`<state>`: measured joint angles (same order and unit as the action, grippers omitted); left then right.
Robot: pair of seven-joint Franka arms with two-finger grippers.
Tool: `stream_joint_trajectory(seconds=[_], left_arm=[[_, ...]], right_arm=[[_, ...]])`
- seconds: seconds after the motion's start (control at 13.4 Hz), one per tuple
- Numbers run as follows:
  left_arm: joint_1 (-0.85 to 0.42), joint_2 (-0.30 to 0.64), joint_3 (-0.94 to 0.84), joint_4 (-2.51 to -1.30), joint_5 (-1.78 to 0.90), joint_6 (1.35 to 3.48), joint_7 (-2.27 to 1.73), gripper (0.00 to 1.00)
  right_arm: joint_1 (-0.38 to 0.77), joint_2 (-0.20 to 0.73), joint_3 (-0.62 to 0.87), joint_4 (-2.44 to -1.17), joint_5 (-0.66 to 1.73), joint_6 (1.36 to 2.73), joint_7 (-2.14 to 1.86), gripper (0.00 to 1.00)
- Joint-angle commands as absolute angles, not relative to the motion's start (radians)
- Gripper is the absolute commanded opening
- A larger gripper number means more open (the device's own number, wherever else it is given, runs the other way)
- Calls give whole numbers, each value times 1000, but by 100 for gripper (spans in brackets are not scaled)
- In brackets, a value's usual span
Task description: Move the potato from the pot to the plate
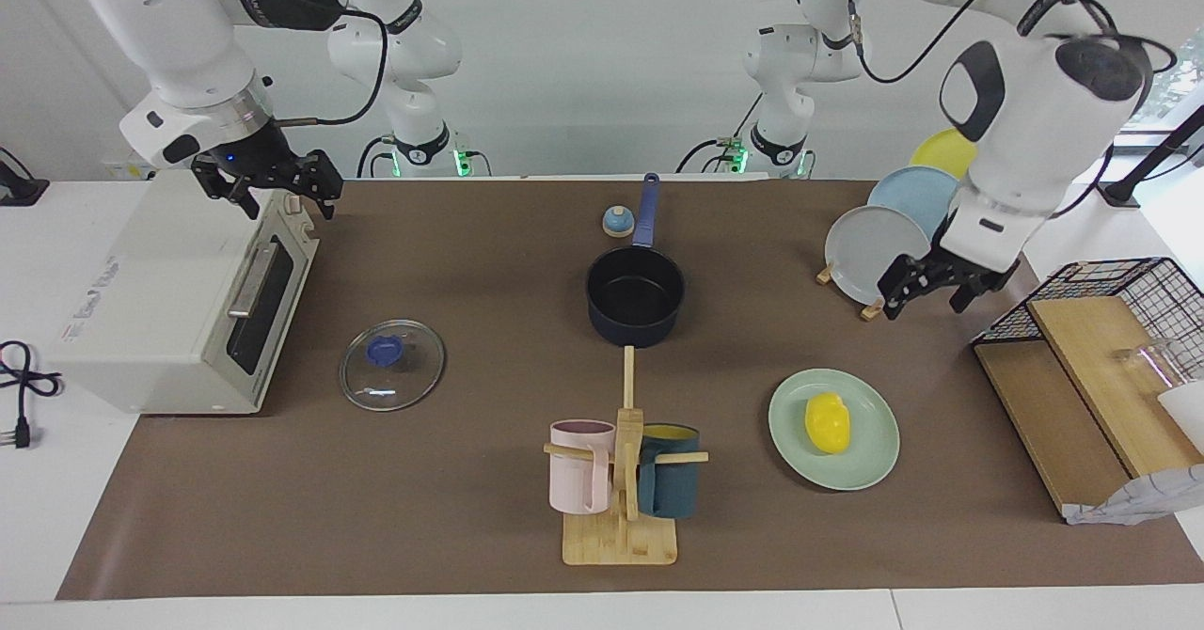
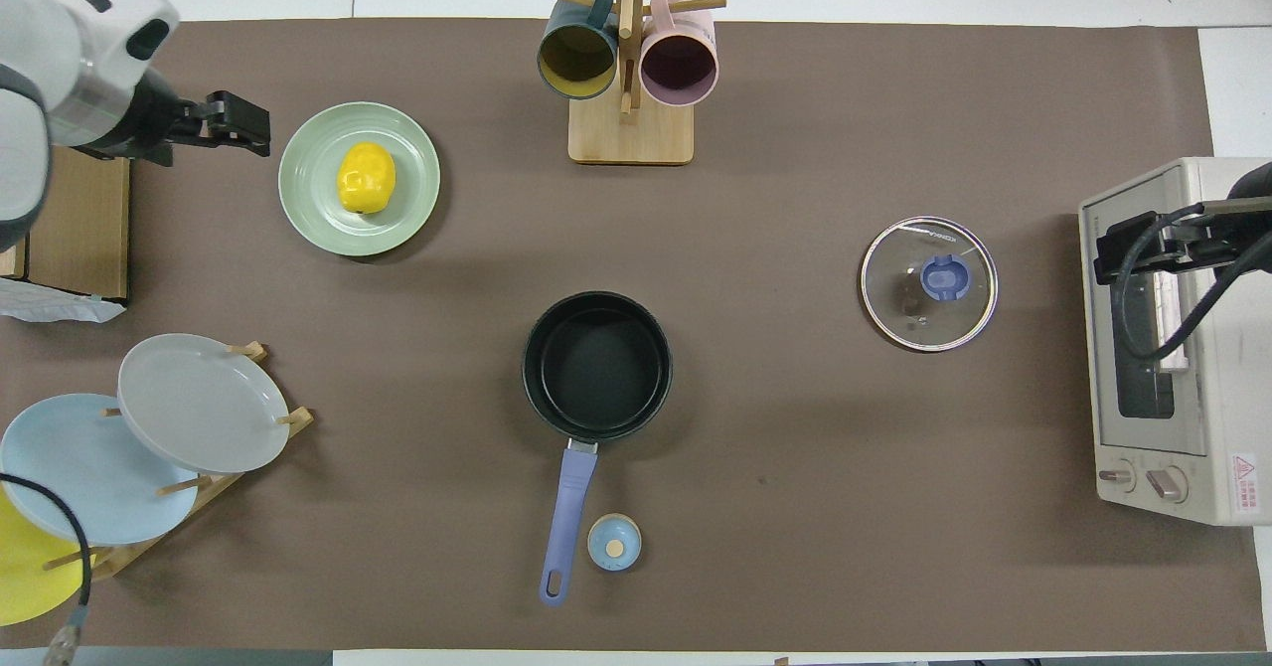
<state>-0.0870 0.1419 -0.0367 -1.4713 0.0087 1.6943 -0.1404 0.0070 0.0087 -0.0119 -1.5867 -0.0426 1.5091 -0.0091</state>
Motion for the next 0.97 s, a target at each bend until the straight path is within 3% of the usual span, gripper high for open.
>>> stream_joint_trajectory(seconds=[0.0, 0.45, 0.9], left_arm=[[-84, 29, -37, -1523, 20, 1593, -132, 100], [-98, -51, -40, -1638, 17, 1549, -143, 100], [-87, -32, -43, -1578, -40, 1506, -144, 100]], right_arm=[[-3, -11, -9, -1608, -15, 1526, 2, 100], [-2, -12, -8, -1609, -15, 1522, -3, 100], [-3, -12, -9, -1609, -15, 1522, -3, 100]])
